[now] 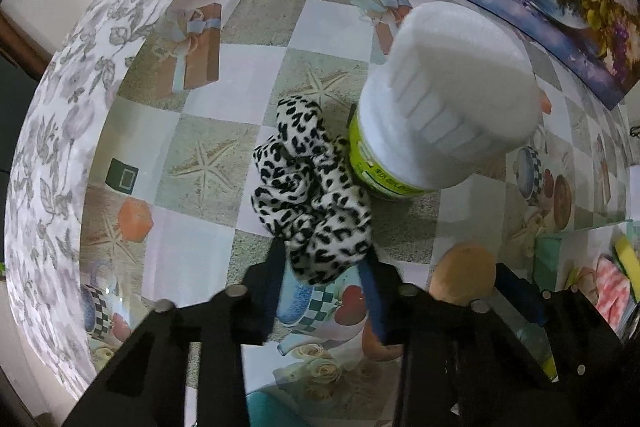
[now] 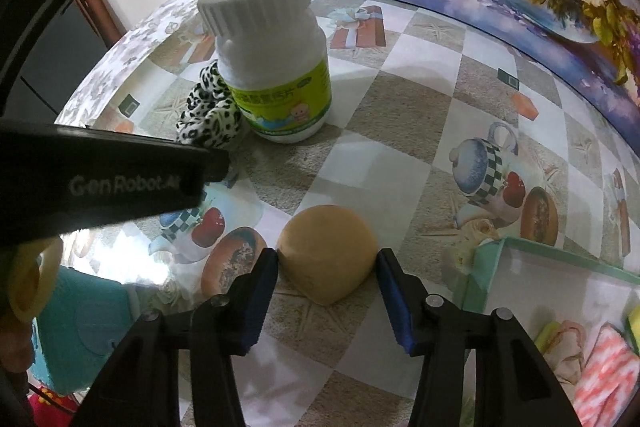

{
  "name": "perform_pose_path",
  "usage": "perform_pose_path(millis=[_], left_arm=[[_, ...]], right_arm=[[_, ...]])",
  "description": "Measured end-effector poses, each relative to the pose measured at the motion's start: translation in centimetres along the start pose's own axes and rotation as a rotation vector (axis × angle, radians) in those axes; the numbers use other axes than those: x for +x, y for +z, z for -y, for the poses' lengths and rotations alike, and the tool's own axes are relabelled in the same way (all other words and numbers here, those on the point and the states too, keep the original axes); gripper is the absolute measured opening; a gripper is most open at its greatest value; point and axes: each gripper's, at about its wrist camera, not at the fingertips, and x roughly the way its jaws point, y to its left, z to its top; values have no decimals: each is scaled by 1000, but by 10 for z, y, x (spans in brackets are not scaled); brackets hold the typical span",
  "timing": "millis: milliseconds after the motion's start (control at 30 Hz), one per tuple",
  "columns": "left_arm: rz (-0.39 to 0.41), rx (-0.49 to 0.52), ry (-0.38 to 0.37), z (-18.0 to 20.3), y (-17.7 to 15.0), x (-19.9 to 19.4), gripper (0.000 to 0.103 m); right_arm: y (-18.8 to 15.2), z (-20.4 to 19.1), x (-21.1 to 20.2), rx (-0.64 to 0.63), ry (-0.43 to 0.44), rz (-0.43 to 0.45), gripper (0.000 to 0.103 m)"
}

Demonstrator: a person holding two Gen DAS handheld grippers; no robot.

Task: Organize soft objects
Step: 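Lift beige ball with right gripper and scrunchie with left, carry both over tray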

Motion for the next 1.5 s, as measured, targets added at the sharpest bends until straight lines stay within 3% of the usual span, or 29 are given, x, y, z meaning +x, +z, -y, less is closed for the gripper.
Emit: perform_pose_path(millis=[233,700,1200,1500], left_arm=[[6,-30,-46,-5,0,-1,23],[52,-108,-72,-34,-3,-26,19],[191,-161,-73,-52,-10,-98,18],[309,-132,-70,-35,-25,-156,18]], right_arm=[[-1,4,-2,8,1,-2,53],[1,29,-16,66,10,17,52],[2,40,-71,111,14,110,52],[-3,58,-127,180,-10,196,52]])
